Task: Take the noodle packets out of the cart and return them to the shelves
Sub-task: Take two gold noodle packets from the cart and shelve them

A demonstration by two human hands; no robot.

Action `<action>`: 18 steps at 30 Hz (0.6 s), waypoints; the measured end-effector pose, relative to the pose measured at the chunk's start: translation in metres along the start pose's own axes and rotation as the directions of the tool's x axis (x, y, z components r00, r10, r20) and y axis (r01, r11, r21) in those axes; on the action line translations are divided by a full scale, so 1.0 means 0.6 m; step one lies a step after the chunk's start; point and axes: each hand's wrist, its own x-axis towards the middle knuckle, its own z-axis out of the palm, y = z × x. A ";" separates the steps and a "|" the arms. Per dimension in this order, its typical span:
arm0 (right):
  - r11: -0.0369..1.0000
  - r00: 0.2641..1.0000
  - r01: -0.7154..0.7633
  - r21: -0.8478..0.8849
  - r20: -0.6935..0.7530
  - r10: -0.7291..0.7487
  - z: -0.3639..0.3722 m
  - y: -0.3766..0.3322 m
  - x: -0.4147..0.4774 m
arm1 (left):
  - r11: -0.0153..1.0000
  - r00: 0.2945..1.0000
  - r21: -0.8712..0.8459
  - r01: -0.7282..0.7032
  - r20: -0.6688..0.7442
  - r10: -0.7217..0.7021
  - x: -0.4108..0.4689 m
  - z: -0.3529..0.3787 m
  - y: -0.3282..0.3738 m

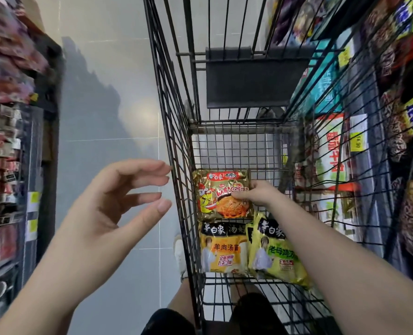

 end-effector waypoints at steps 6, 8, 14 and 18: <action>0.995 0.997 0.076 0.065 -0.032 -0.074 0.005 0.012 -0.003 | 1.000 1.000 -0.010 0.024 0.008 -0.024 -0.001 0.009 -0.005; 0.988 0.991 0.116 0.106 -0.071 -0.109 0.011 0.016 -0.007 | 0.999 0.999 -0.011 0.031 0.017 -0.030 -0.003 0.013 -0.005; 0.986 0.992 0.124 0.110 0.013 -0.126 0.020 0.015 -0.013 | 0.998 0.998 -0.025 0.059 0.029 -0.058 -0.011 0.030 -0.001; 0.967 0.977 0.209 0.148 0.015 -0.213 0.024 0.008 -0.017 | 0.998 0.997 -0.024 0.065 0.030 -0.064 -0.014 0.034 0.002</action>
